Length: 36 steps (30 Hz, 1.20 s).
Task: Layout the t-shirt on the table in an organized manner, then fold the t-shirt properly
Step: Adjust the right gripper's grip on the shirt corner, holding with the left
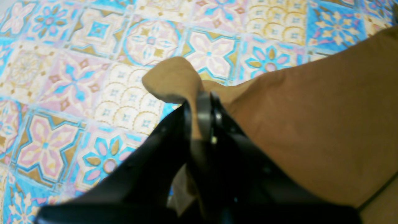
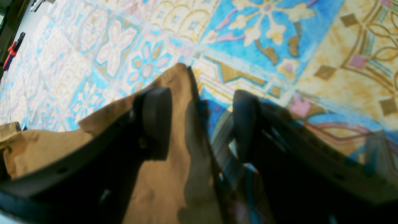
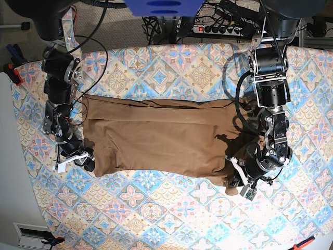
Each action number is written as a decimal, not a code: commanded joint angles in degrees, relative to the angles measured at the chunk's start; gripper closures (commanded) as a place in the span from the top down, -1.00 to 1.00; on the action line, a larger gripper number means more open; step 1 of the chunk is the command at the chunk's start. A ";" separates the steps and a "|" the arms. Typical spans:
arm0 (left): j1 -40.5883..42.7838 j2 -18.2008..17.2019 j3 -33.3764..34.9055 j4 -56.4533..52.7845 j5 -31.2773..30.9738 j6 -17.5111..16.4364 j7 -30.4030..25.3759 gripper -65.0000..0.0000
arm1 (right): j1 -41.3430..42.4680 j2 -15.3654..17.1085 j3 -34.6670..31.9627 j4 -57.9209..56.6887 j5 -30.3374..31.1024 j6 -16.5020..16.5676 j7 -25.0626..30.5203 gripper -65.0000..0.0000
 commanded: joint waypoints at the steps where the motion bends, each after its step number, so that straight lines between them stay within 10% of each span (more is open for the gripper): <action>1: -1.88 -0.54 -0.13 1.14 -0.89 -0.08 -1.25 -1.00 | 1.68 0.60 -0.17 1.03 0.67 0.77 0.89 -0.06; 10: -1.88 -0.54 -0.05 1.14 -0.89 -0.08 -1.25 -1.00 | 1.59 0.51 -13.18 0.86 -15.77 -3.72 0.63 -0.06; 28: -1.88 -0.54 0.13 1.14 -0.89 -0.08 -1.25 -1.00 | 1.42 -3.98 -28.04 0.95 -21.83 -4.33 0.28 -0.08; 36: -1.88 -0.63 0.13 1.14 -0.89 -0.08 -1.25 -1.00 | 1.42 -3.98 -27.77 0.95 -24.29 -4.60 0.28 -1.00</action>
